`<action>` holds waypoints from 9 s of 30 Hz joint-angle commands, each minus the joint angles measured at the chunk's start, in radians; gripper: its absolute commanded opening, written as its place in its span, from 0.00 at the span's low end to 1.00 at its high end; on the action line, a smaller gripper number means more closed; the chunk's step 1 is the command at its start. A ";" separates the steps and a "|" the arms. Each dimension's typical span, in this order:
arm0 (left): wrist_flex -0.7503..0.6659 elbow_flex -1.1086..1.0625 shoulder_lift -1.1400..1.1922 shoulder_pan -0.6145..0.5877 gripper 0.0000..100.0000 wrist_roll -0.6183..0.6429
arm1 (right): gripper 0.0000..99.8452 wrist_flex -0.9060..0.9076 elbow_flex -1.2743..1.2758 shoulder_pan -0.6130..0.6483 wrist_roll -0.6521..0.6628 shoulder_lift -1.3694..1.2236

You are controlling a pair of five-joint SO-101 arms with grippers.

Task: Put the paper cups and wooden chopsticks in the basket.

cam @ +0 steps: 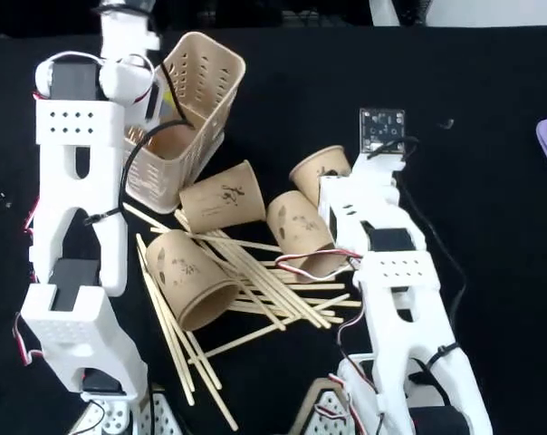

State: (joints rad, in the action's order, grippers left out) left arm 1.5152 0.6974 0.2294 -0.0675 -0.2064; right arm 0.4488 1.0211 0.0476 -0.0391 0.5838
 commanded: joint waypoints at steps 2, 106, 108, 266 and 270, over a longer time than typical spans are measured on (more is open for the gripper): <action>0.032 0.099 -0.054 -0.048 0.24 0.173 | 0.15 -0.020 -0.005 0.009 -0.005 0.004; 0.245 0.173 -0.354 -0.093 0.25 0.221 | 0.15 0.480 -0.186 -0.069 0.092 0.286; 0.245 0.150 -0.433 -0.140 0.25 0.221 | 0.15 0.509 -0.208 -0.055 0.196 0.286; -0.661 -1.948 -1.231 -0.372 0.24 0.213 | 0.23 1.094 -1.911 0.215 0.091 -0.766; -0.661 -1.948 -1.231 -0.372 0.24 0.212 | 0.31 1.198 -2.061 0.192 0.091 -0.727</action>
State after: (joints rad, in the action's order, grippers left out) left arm 0.8661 -1.2605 -0.9828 -0.4281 -0.0023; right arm 1.5858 -0.9106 0.2685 0.0545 -0.2048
